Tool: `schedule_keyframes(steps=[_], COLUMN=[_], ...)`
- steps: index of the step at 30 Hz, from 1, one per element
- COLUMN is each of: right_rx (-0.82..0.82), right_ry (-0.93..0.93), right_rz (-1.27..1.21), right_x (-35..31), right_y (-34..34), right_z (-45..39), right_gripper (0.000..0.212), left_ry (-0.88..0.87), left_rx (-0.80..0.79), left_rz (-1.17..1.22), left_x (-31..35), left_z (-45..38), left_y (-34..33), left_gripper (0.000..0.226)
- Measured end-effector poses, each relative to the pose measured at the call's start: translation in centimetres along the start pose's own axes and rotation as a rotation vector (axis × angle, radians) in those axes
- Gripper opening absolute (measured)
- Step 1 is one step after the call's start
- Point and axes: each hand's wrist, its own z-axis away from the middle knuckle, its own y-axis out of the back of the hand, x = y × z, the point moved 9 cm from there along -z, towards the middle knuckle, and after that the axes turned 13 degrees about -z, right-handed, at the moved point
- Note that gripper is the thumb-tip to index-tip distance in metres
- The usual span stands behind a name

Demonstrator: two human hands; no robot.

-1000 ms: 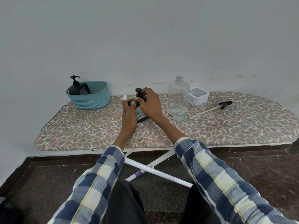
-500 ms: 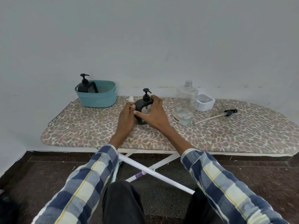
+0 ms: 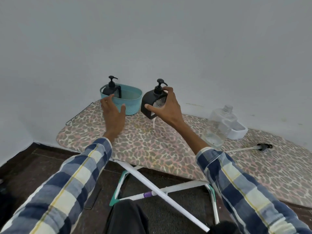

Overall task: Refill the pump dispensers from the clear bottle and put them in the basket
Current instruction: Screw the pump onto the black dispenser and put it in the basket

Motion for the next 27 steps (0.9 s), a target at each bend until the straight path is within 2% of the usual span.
schedule_keyframes(steps=[5,9,18,23,27], right_rx=[-0.045,-0.081,-0.461,-0.561,-0.531], right_ry=[0.007,-0.072,-0.234,-0.201,-0.150], right_rz=[-0.140,-0.236,-0.022,0.008,0.024], right_x=[-1.4,-0.9,2.7,3.8,4.0], right_y=[-4.0,-7.7,-16.1,-18.9,-18.9], right_z=[-6.2,-10.8,-14.9,-15.0,-15.0], right_gripper=[0.087,0.102,0.110,0.095,0.076], left_ry=[-0.002,-0.024,-0.016,-0.026,-0.029], left_rx=[-0.011,0.000,0.017,0.008,-0.005], left_rz=[0.038,0.043,0.048,0.042,0.016], left_x=[-1.8,-1.8,-1.9,-1.9,-1.9], left_z=[-0.5,-0.4,-0.5,-0.3,-0.3], left_y=[-0.3,-0.4,-0.6,-0.6,-0.9], left_gripper=[0.068,0.069,0.071,0.084,0.090])
